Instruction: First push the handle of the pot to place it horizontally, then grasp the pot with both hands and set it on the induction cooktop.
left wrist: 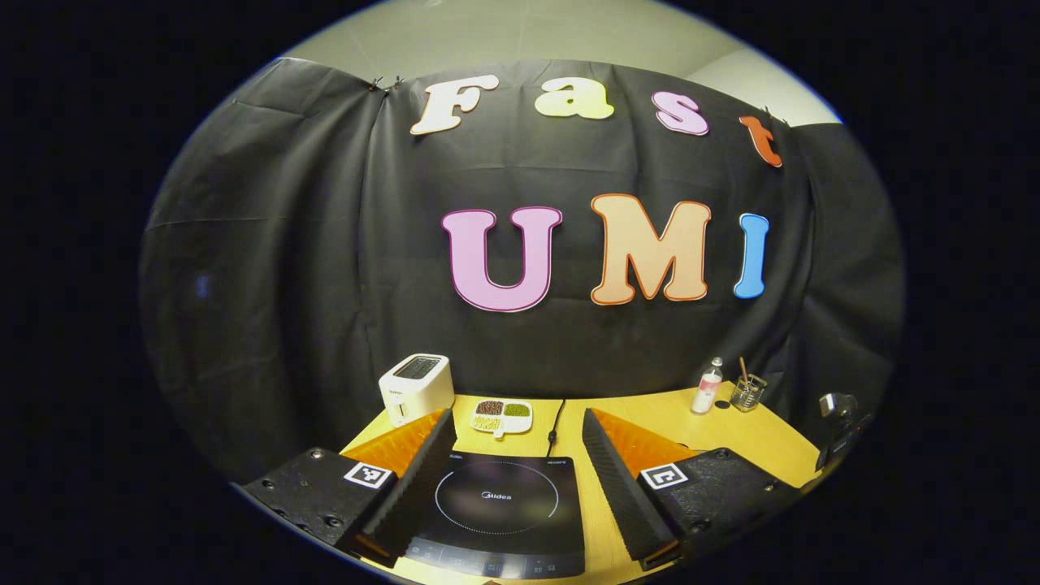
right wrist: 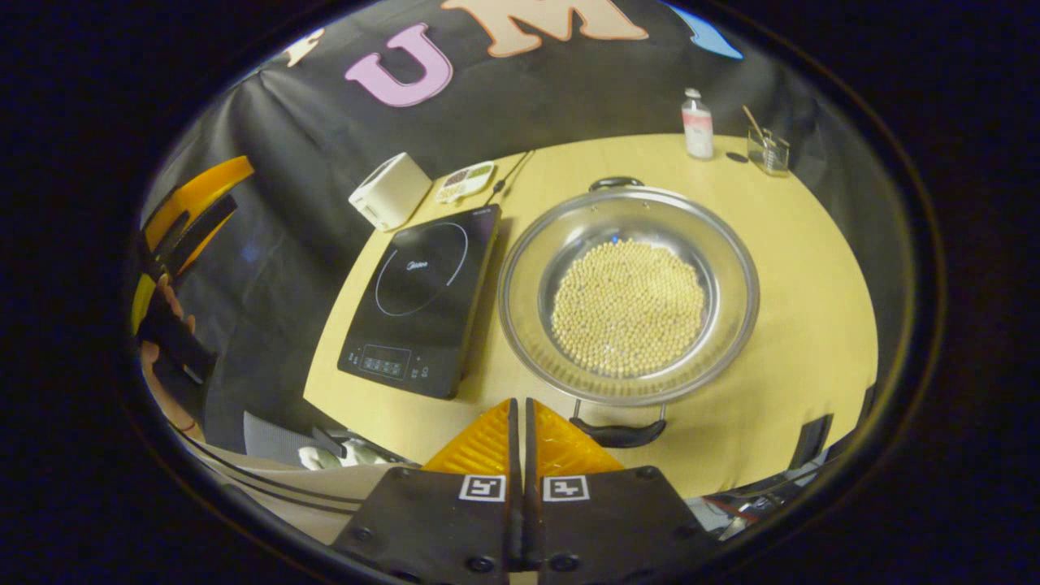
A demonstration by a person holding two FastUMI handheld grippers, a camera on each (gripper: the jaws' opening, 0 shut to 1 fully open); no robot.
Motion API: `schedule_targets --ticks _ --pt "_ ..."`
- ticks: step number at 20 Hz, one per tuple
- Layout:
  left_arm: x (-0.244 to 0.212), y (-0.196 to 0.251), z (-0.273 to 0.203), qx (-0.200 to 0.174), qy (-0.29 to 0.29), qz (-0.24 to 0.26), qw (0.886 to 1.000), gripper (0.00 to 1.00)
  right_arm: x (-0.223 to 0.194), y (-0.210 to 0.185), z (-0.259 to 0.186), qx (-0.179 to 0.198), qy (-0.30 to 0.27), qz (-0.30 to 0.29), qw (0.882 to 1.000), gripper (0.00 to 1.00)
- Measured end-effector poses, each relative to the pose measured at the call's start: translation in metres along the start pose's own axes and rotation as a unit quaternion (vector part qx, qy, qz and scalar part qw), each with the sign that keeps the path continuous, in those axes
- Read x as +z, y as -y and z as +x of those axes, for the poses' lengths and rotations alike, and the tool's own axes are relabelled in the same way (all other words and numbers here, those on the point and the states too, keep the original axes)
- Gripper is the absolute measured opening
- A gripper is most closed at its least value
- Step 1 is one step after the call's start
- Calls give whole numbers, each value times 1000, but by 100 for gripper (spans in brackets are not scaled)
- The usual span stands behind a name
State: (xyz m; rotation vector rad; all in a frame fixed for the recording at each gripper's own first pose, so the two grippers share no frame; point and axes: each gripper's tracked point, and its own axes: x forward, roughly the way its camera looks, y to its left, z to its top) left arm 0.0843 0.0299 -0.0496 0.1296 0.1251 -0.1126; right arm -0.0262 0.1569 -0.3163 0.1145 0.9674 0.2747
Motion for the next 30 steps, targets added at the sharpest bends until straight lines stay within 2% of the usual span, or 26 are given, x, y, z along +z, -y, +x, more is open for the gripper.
schedule_targets --ticks 2,5,6,8,11,12,16,17,18,21,24,25,26,28,29,30 --pt "-5 -1 1 0 -6 -1 1000 96 -4 7 7 -11 -10 12 1000 3" --pt "-12 -4 -1 1 -15 -6 1000 96 -14 11 19 -21 -28 9 999 3" --pt "-13 -6 -2 3 -17 -7 1000 96 -17 12 23 -23 -36 5 999 0" --pt "-15 -9 -2 8 -20 -9 1000 96 -21 11 28 -23 -47 3 999 3" --pt "-19 -13 -4 15 -25 -11 1000 96 -26 15 33 -21 -60 12 998 3" --pt "-19 -14 -5 18 -25 -13 999 92 -26 16 34 -20 -64 17 998 3" --pt "-21 -18 -5 27 -27 -13 999 92 -31 21 37 -25 -76 25 996 3" --pt "-22 -19 -5 28 -28 -14 999 96 -32 23 38 -27 -77 23 996 3" --pt "-22 -19 -4 29 -29 -15 999 92 -32 26 39 -31 -80 20 996 3" --pt "-25 -17 -4 30 -31 -19 999 96 -37 28 40 -34 -90 16 995 3" --pt "-24 -15 -5 31 -30 -20 999 96 -36 38 38 -44 -92 15 995 3" --pt "-25 -15 -5 32 -30 -19 999 92 -36 39 37 -48 -92 16 994 2" --pt "-25 -15 -6 33 -31 -19 999 96 -35 42 37 -53 -92 16 994 2" --pt "-26 -15 -6 35 -32 -18 999 96 -35 48 35 -59 -92 16 994 2" --pt "-26 -16 -5 36 -31 -17 999 92 -36 50 34 -62 -92 15 994 2" --pt "-26 -15 -5 37 -31 -17 999 96 -35 54 33 -65 -92 14 994 3"
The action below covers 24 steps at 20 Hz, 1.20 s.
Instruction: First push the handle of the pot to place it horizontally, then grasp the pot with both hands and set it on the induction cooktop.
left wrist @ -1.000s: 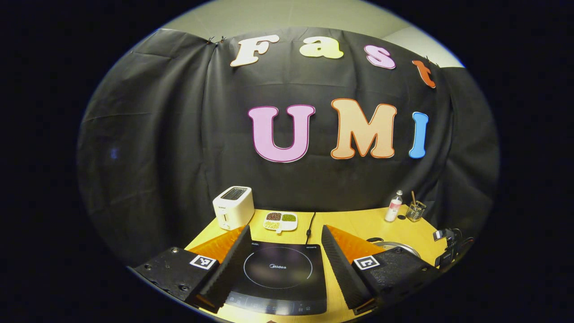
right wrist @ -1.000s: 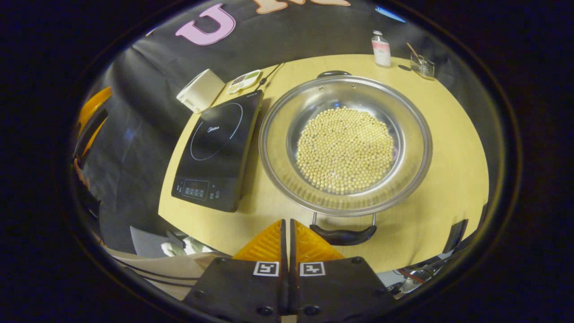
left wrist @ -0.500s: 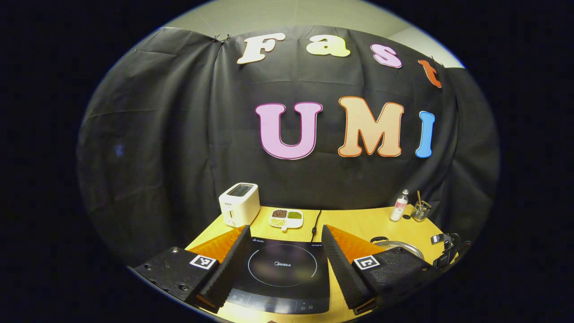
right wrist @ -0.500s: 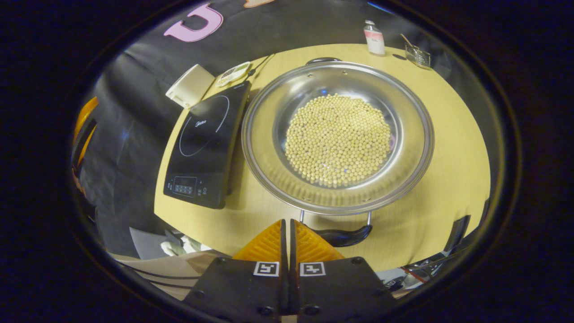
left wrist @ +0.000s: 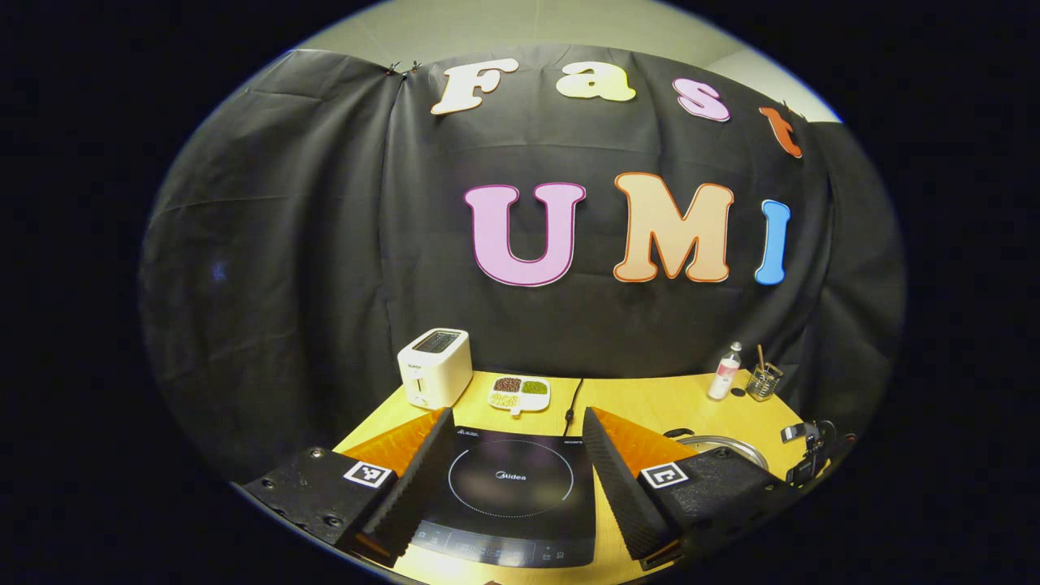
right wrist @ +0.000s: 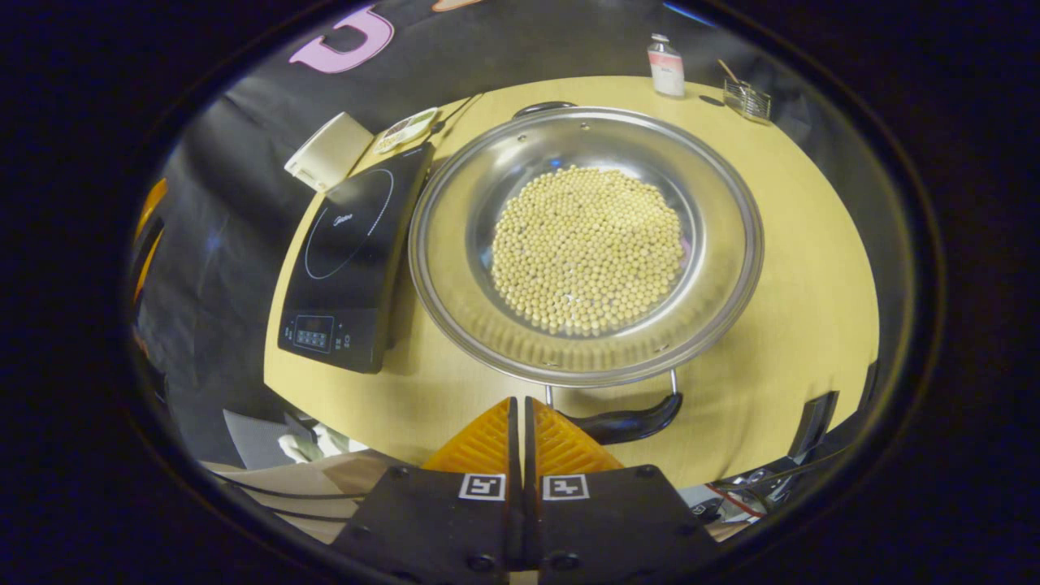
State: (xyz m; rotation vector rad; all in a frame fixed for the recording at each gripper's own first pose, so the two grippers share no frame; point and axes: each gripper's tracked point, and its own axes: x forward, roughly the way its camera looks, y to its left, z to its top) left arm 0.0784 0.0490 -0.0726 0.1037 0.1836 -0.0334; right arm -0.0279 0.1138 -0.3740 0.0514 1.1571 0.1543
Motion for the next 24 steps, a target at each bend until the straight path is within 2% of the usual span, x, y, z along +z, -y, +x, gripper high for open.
schedule_targets --ticks 2,3,9,10,13,16,17,18,19,21,22,23,24 --pt "1 2 0 1 2 1 1000 92 -2 6 -1 -7 -2 -4 1000 3" --pt "1 4 0 0 3 1 1000 96 -3 10 -2 -11 -3 -4 1000 3" --pt "2 14 2 -7 5 4 1000 96 8 39 -5 -33 3 12 999 3" --pt "1 15 2 -8 4 4 1000 92 11 45 -5 -39 5 13 999 3" --pt "3 19 4 -8 6 5 1000 96 20 79 -9 -66 8 16 998 3" --pt "2 18 4 -4 3 4 1000 96 25 94 -11 -76 10 21 997 3" --pt "2 18 4 -4 3 4 1000 96 27 100 -10 -80 11 21 997 0" --pt "3 18 4 -3 4 5 1000 92 29 104 -11 -83 12 22 996 0" --pt "2 17 3 -2 3 6 1000 92 31 108 -12 -85 13 22 996 3" --pt "3 17 2 0 5 7 1000 96 38 117 -12 -90 16 24 996 0" --pt "3 17 2 1 4 7 1000 96 42 121 -12 -93 17 24 995 3" --pt "2 16 1 1 3 7 1000 96 45 125 -12 -97 19 22 995 0" --pt "2 16 1 2 2 7 1000 92 50 130 -12 -101 21 21 994 0"
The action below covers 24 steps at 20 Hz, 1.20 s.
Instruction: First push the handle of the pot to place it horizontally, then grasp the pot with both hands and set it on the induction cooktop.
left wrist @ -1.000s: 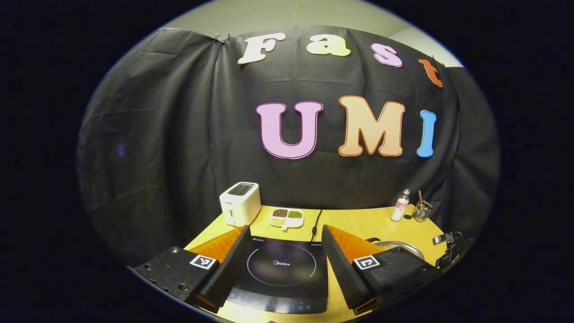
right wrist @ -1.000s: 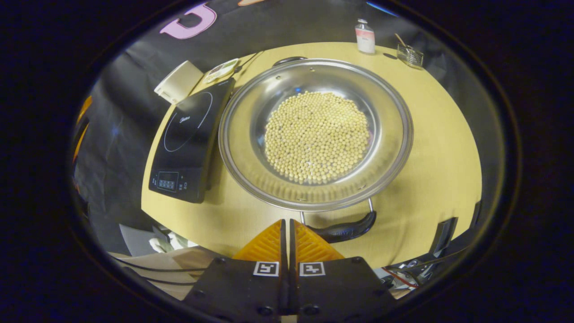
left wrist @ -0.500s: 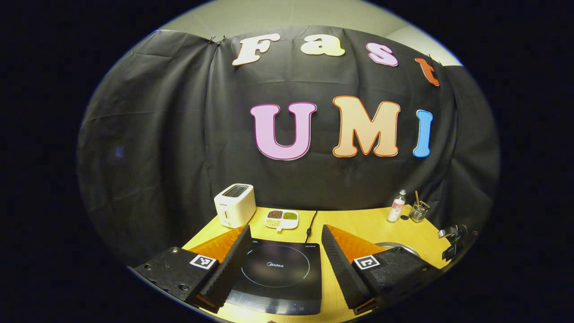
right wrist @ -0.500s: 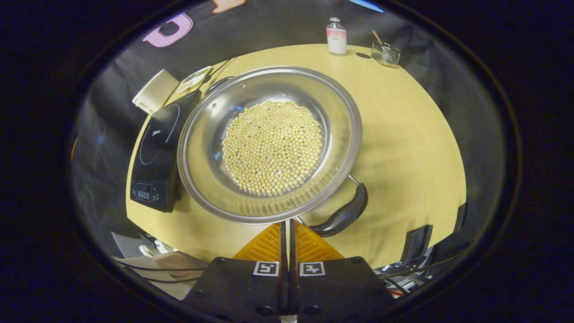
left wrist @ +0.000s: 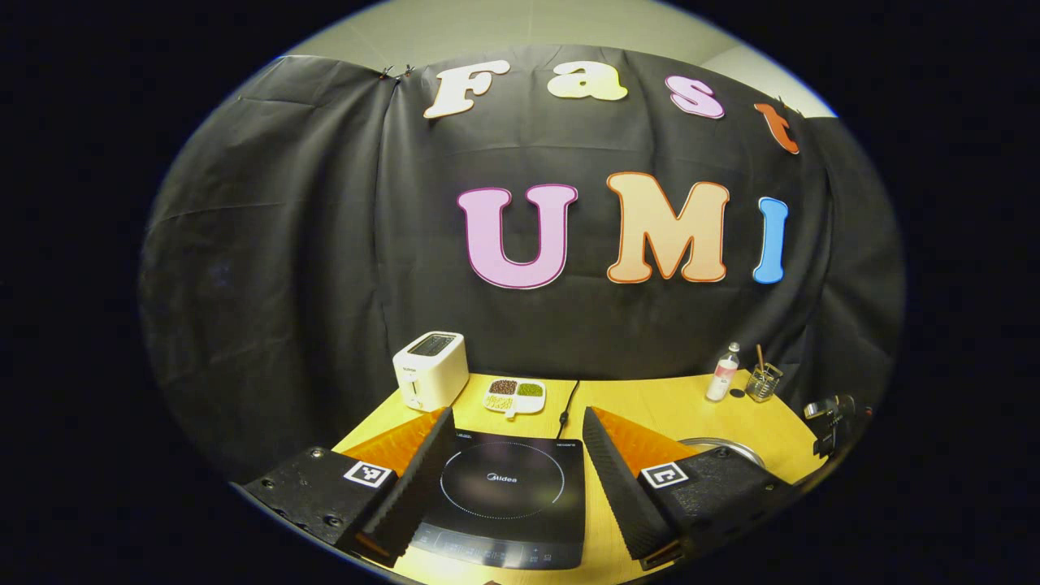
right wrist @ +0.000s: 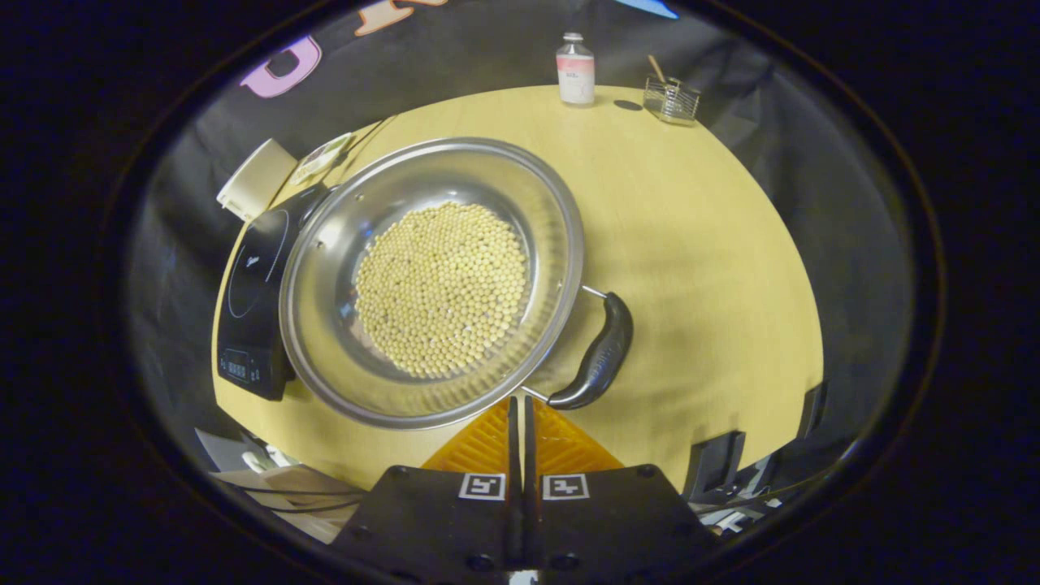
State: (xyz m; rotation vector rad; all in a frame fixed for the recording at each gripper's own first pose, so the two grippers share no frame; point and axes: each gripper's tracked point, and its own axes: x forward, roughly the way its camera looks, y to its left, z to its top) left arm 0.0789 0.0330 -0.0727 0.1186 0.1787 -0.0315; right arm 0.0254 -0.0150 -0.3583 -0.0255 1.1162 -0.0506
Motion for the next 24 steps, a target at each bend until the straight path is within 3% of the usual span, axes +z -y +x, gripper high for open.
schedule_targets --ticks 1,10,24 --pt "0 0 -1 1 -1 -1 1000 96 3 4 1 -2 1 1 1000 0" --pt "-10 3 1 3 -18 -7 1000 96 35 31 11 -14 13 10 1000 3" --pt "-41 27 13 -16 -64 -17 998 96 69 41 21 -21 26 2 999 3"
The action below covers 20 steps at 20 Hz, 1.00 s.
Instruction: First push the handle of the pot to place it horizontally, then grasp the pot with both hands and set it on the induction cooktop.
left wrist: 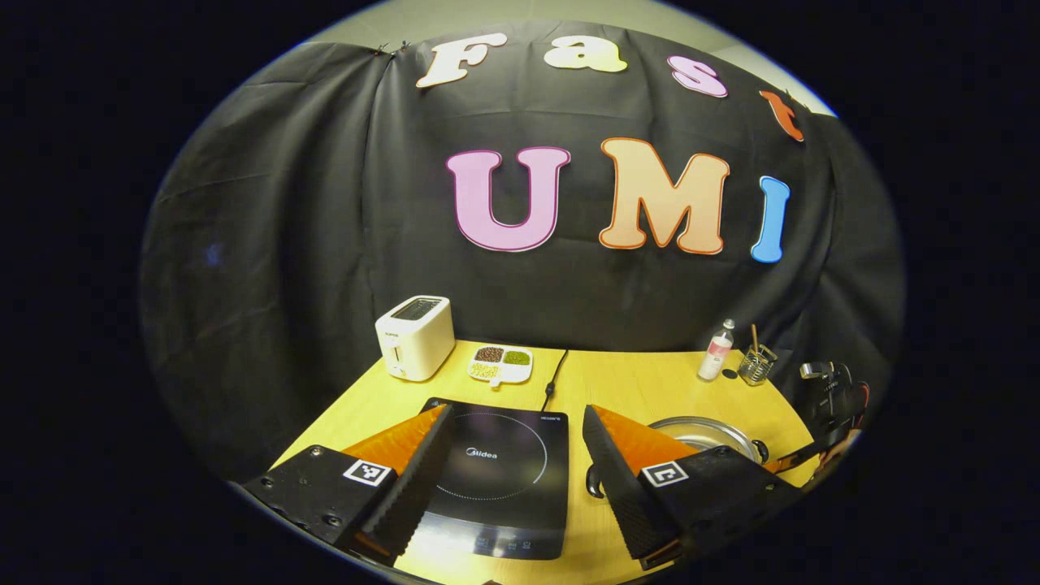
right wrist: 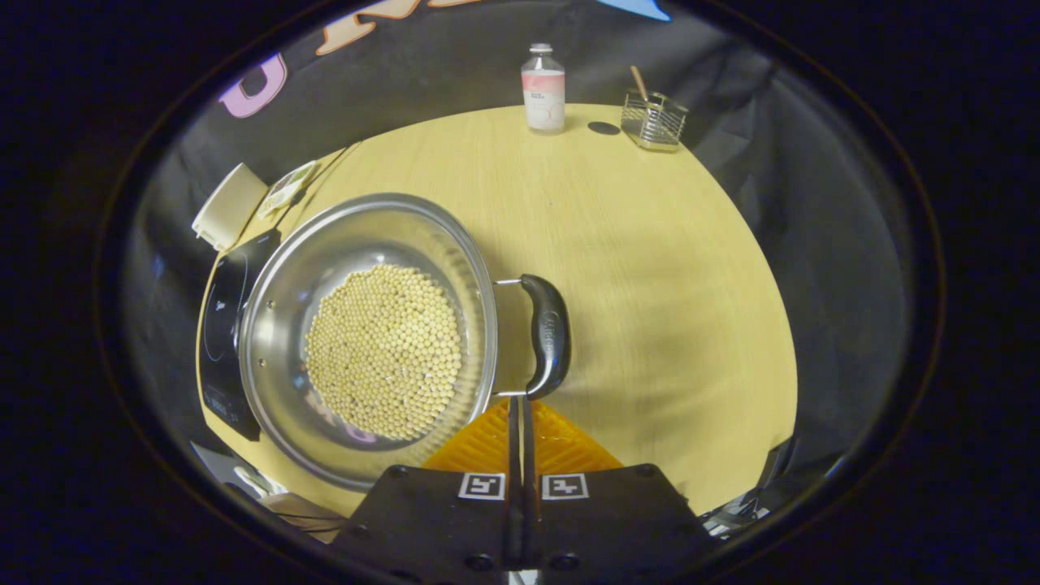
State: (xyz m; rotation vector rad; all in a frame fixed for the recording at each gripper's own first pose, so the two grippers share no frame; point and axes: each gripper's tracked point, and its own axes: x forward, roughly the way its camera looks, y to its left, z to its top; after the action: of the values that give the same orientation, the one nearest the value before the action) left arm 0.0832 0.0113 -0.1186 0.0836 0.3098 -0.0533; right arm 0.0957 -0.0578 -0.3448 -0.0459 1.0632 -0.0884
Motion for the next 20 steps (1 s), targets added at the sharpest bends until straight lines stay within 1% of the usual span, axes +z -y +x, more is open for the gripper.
schedule_targets --ticks 5,8,9,11,13,14,15,16,17,18,20 --pt "-16 10 1 -2 -18 -5 1000 96 7 1 4 8 4 -2 1000 3" --pt "-23 15 2 -2 -27 -4 1000 96 8 1 4 23 -5 5 1000 1" --pt "-24 16 2 -2 -29 -5 1000 96 7 1 2 30 -8 9 999 3" --pt "-26 20 4 -2 -33 -9 999 96 5 0 0 43 -17 13 999 2" --pt "-28 23 7 -3 -38 -10 999 96 3 0 2 54 -24 8 998 6" --pt "-30 24 9 -3 -40 -10 999 96 4 9 2 39 -25 1 999 10" --pt "-31 24 9 -2 -41 -8 999 100 5 18 -2 30 -21 -13 999 28" --pt "-33 25 10 -1 -43 -7 999 96 3 24 -4 31 -23 -22 999 46" --pt "-33 26 10 -1 -44 -6 999 97 4 27 -8 35 -25 -21 999 64" --pt "-34 27 11 -2 -46 -6 999 96 4 30 -10 42 -27 -16 999 75" --pt "-37 31 13 -8 -51 -7 999 96 6 34 -14 53 -28 -4 998 84"
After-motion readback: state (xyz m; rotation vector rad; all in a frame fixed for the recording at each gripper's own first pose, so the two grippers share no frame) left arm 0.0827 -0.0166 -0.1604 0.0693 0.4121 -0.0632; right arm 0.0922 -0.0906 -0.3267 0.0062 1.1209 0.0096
